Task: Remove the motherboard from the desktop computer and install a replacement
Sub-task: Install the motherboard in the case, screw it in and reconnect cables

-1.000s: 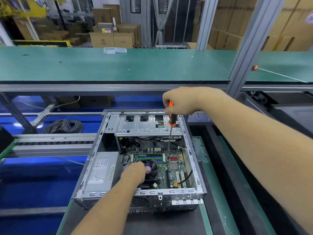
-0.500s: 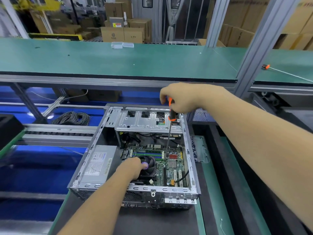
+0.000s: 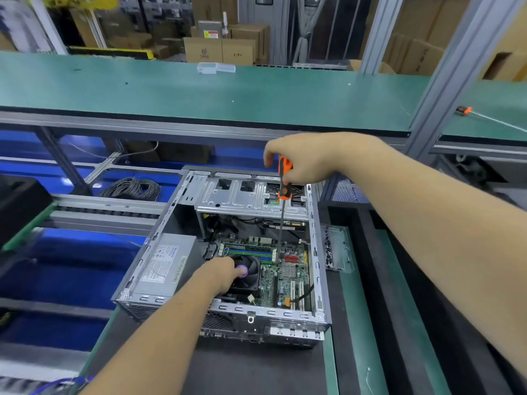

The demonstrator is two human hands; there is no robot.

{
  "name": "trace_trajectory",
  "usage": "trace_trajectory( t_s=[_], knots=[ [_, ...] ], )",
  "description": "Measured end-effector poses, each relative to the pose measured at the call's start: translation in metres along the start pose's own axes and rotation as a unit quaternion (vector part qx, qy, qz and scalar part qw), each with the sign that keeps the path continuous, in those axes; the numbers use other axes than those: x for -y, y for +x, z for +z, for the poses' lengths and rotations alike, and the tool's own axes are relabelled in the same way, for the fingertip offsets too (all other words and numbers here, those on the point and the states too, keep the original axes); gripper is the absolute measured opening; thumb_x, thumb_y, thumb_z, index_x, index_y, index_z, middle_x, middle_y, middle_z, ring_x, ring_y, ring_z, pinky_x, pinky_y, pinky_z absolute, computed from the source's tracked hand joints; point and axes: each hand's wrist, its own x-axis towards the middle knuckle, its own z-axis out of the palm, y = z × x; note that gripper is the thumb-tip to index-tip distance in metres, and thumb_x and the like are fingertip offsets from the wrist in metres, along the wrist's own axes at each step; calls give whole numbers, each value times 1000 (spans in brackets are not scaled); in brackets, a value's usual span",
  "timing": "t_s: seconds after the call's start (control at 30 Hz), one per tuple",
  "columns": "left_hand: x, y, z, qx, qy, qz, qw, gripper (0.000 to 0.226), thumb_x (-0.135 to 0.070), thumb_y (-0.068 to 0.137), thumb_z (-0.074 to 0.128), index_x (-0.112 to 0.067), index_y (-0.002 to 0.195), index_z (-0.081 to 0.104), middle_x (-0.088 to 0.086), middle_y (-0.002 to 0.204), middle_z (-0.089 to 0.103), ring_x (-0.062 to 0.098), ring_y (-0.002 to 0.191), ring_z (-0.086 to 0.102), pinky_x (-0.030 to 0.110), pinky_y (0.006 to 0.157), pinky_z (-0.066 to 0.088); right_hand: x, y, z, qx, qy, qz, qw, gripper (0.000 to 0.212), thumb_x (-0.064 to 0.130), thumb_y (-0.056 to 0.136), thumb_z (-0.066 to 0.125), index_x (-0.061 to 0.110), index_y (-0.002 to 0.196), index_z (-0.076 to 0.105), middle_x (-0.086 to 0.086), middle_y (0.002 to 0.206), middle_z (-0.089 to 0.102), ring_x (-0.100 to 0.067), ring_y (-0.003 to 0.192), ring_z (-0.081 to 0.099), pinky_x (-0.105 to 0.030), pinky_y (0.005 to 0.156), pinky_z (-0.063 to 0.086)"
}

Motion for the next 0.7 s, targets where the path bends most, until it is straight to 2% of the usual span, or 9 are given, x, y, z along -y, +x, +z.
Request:
trace_trajectory(
  t_s=[0.13, 0.23, 0.27, 0.33, 0.4, 0.47, 0.53, 0.6, 0.7],
  knots=[
    [-1, -1, 0, -6, -14, 1, 1000, 35, -36, 109, 37, -12, 120, 60, -1, 73, 41, 33, 92, 62, 41, 79, 48, 2, 3, 0, -36, -34, 48, 998, 43, 50, 100, 46, 10, 86, 56, -7, 76, 61, -24, 63, 62, -34, 61, 48],
    [-3, -4, -1, -12, -23, 2, 1000, 38, -41, 108, 37, -10, 115, 58, 0, 76, 43, 32, 93, 60, 39, 80, 47, 2, 3, 1, 1, 16, 17, 1000, 15, 32, 97, 57, 21, 107, 56, 4, 92, 63, -23, 79, 63, -41, 74, 54],
    [-4, -5, -1, -11, -24, 0, 1000, 38, -41, 108, 37, -10, 115, 57, 2, 80, 46, 31, 93, 59, 39, 79, 47, 3, 1, -2, 22, 24, 22, 999, 25, 37, 94, 61, 23, 113, 54, 6, 93, 61, -23, 79, 65, -41, 72, 55],
    [-5, -7, -2, -14, -32, -5, 999, 39, -43, 107, 37, -9, 111, 55, 7, 93, 54, 30, 92, 58, 38, 79, 46, 6, 0, -5, -4, -25, 65, 998, 43, 57, 93, 56, 15, 97, 56, 0, 84, 61, -22, 68, 63, -34, 57, 47],
    [-7, -7, -3, -22, -40, -9, 999, 39, -44, 107, 37, -10, 108, 55, 10, 98, 59, 30, 93, 59, 38, 81, 48, 6, 5, -4, -47, -65, 72, 994, 44, 50, 99, 50, 10, 84, 59, -6, 79, 61, -22, 67, 56, -32, 57, 42],
    [-8, -8, -3, -28, -68, -17, 997, 42, -49, 106, 37, -11, 97, 52, 6, 86, 56, 28, 86, 57, 38, 78, 47, 4, 5, -3, -37, -40, 52, 997, 20, 30, 97, 56, 14, 105, 64, 2, 89, 62, -22, 75, 59, -35, 68, 49],
    [-9, -10, -5, -25, -75, -19, 997, 41, -48, 106, 38, -11, 96, 51, 3, 80, 52, 27, 85, 57, 37, 77, 47, 5, 0, -3, -11, -11, 72, 997, 33, 38, 95, 60, 18, 121, 57, 8, 89, 57, -20, 73, 62, -34, 67, 50],
    [-11, -12, -7, -21, -58, -16, 998, 36, -43, 107, 39, -10, 101, 52, 3, 83, 52, 28, 88, 58, 37, 78, 47, 5, -2, -2, -32, -17, 100, 994, 45, 52, 96, 54, 9, 105, 61, -1, 84, 65, -24, 70, 66, -36, 69, 54],
    [-12, -14, -7, -24, -69, -17, 997, 36, -44, 106, 40, -12, 94, 48, 2, 79, 51, 26, 82, 56, 36, 74, 46, 2, -2, 2, -61, 6, 58, 996, 17, 28, 97, 58, 14, 100, 66, -4, 93, 67, -22, 79, 59, -36, 76, 52]
  ],
)
